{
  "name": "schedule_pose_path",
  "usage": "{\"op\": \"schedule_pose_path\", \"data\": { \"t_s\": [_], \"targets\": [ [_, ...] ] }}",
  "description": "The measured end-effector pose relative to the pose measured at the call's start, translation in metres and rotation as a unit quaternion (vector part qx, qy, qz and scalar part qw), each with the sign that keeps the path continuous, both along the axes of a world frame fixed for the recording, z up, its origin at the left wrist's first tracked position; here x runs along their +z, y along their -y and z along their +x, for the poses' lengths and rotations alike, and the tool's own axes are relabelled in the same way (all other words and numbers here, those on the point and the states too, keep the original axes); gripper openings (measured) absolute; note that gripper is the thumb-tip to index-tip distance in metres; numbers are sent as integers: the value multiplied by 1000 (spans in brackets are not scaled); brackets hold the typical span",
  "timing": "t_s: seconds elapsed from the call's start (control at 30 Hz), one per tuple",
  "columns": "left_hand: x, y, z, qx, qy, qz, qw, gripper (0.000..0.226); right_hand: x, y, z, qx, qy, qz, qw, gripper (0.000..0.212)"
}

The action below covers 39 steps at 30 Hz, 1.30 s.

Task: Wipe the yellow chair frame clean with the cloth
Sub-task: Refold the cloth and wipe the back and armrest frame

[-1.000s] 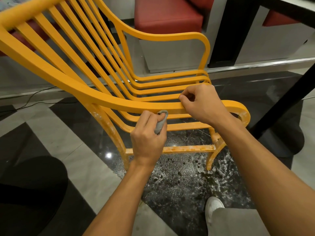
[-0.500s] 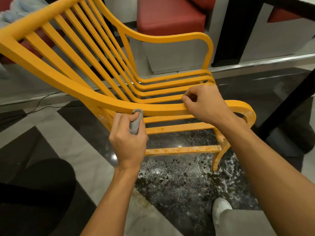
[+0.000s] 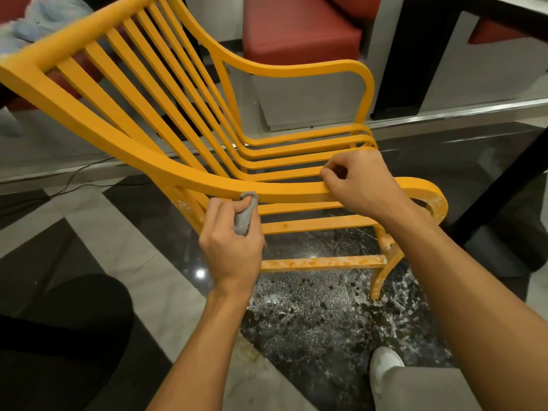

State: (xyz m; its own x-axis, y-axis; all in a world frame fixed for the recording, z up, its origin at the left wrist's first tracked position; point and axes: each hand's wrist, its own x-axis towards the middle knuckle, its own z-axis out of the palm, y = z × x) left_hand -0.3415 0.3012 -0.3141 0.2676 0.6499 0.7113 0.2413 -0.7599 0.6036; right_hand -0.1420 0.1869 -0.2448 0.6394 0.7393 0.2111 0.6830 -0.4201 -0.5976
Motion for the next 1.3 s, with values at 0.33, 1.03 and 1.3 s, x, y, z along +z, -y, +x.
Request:
{"op": "schedule_pose_path", "data": {
  "t_s": [0.33,1.03,1.3],
  "targets": [
    [-9,55,63,-144,-35,25,989,11,5,26,14,-35,17,55,998,19],
    [-13,72,66,-137,-53,-12,989,9,4,45,20,-79,-17,89,993,19],
    [24,92,7,-113,41,-212,970,20,24,75,-51,-76,-35,96,992,13]
  ]
}}
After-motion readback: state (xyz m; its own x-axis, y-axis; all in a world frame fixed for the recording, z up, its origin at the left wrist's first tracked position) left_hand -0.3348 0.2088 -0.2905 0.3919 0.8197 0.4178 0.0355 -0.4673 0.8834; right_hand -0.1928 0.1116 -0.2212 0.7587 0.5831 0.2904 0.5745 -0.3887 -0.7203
